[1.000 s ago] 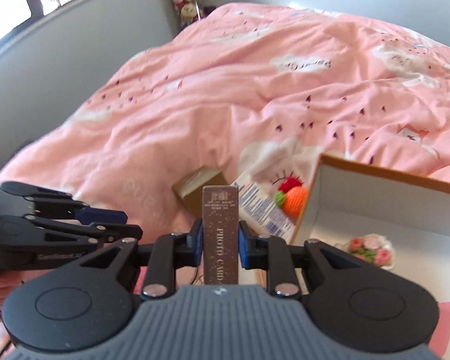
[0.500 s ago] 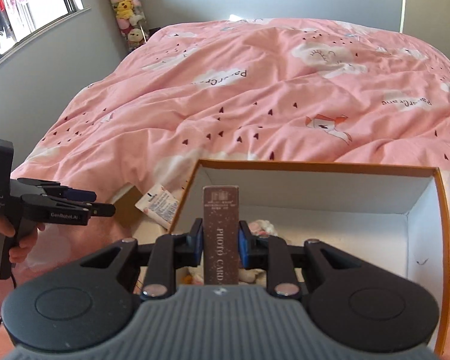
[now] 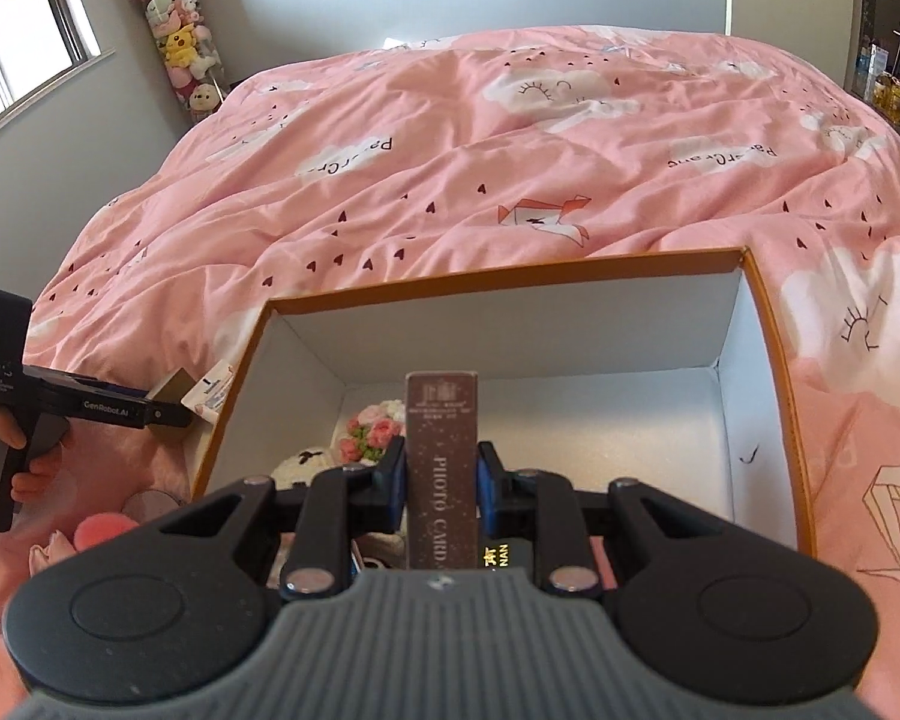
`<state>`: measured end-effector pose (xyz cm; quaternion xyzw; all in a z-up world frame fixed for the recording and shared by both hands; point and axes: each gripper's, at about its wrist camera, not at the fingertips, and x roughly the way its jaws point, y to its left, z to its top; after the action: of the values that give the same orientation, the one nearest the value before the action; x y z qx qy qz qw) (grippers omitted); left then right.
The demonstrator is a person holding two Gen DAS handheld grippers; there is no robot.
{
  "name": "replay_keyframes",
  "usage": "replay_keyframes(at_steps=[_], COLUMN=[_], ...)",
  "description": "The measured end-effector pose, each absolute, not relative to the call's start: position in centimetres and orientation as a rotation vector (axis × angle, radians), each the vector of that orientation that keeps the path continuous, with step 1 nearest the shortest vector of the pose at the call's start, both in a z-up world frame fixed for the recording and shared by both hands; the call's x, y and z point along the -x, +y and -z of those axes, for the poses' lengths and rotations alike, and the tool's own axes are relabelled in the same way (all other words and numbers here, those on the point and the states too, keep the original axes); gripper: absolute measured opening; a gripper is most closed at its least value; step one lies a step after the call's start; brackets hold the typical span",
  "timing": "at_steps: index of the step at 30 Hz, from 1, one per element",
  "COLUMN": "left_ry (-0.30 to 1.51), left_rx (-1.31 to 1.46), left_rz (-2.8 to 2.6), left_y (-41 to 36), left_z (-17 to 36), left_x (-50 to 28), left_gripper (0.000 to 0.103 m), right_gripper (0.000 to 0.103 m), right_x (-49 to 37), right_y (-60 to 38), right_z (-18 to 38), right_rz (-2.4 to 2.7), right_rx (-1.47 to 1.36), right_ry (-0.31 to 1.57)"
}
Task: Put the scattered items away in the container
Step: 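Carry the card pack over the orange box with the right gripper while the left gripper grasps the gold box, then lower the card pack into the box with the right gripper while the left gripper lowers the gold box inside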
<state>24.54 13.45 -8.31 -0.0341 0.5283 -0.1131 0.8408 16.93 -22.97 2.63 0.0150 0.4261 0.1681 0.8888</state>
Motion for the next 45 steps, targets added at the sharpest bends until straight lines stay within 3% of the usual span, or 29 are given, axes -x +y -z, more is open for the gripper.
replay_keyframes(at_steps=[9, 17, 28, 45], left_ry=[1.079, 0.96, 0.787, 0.82], left_rx=[0.022, 0.019, -0.045, 0.006], left_rz=[0.204, 0.188, 0.4, 0.591], left_y=[12.4, 11.7, 2.9, -9.0], left_z=[7.2, 0.6, -6.4, -1.2], left_x=[-23.4, -20.4, -18.2, -20.8], left_gripper=[0.076, 0.069, 0.069, 0.069], right_gripper=[0.025, 0.025, 0.025, 0.025], right_x=[-16.5, -16.8, -17.4, -19.1], right_y=[-24.1, -25.5, -27.2, -29.3], right_z=[-2.4, -2.5, -2.9, -1.6], right_rz=[-0.344, -0.316, -0.308, -0.265], right_rx=[-0.059, -0.109, -0.157, -0.207], right_ry=[0.877, 0.859, 0.849, 0.859])
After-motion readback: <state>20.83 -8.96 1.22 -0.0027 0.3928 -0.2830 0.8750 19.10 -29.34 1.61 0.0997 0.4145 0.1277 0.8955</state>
